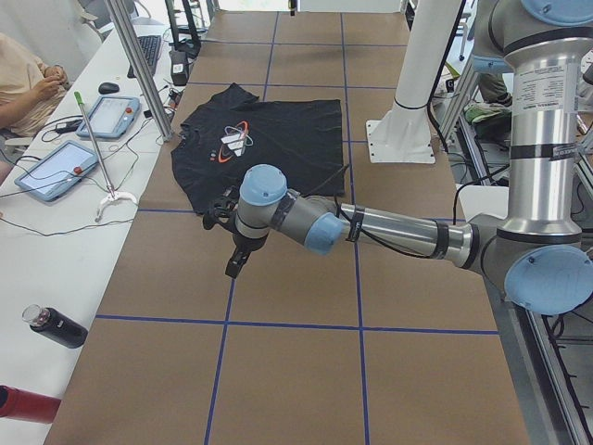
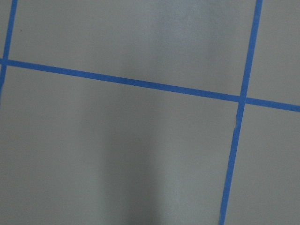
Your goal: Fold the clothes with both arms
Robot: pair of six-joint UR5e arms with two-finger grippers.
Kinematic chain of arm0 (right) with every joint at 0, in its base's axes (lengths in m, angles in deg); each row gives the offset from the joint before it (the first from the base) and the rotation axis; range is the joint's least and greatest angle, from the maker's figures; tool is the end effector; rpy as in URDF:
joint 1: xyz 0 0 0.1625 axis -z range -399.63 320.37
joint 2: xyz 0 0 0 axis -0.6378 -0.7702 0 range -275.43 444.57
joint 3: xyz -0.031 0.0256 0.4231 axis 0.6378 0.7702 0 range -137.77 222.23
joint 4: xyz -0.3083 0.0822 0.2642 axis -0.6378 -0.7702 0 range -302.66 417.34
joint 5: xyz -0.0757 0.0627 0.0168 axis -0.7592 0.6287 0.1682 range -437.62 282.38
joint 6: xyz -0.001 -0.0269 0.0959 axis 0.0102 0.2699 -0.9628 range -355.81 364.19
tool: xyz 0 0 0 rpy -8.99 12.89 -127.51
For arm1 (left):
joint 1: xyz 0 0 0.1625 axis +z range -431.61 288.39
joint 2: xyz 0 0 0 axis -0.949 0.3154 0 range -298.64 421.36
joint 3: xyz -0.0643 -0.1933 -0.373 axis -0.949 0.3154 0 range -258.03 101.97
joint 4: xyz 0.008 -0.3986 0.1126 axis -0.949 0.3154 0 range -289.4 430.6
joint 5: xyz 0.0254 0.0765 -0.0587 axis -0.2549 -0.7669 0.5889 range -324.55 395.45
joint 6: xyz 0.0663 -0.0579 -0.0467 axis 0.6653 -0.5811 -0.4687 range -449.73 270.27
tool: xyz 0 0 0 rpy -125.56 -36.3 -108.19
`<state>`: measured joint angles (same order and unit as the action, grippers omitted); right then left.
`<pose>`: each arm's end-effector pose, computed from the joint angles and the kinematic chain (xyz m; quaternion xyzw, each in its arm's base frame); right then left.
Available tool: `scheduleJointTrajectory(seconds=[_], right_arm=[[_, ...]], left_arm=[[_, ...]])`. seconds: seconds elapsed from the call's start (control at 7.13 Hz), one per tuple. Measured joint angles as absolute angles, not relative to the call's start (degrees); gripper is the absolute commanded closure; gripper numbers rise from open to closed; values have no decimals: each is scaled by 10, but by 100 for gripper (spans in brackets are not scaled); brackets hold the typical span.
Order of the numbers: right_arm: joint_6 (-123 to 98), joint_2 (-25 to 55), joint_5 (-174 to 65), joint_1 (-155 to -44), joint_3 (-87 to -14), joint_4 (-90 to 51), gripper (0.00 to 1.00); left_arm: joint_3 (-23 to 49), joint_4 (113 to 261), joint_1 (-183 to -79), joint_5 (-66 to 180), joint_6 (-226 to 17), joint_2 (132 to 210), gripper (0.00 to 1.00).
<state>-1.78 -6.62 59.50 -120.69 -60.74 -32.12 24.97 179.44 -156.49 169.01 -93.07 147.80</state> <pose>-0.0160 -0.4905 0.5524 0.0459 -0.4068 -0.0665 0.9099 -0.0212 -0.4864 0.5386 0.1998 0.3755 0.1047 0.8989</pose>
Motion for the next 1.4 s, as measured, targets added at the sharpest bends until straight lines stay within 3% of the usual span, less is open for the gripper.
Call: scheduleJointTrajectory(seconds=[0.28,0.7,1.12,1.4], right_arm=[[-148,14,594,-1149,-525,-228,0],[-342,167,516,-1058,-335,-49,2],[-545,265,394,-971,-220,77,10],[-578,295,328,-943,-187,92,23]], left_arm=[[248,1794,-1564,1711,-931,1479,0],[250,1794,-1564,1716,-931,1479,0],[251,1794,-1564,1717,-930,1479,0],[251,1795,-1564,1717,-930,1478,0]])
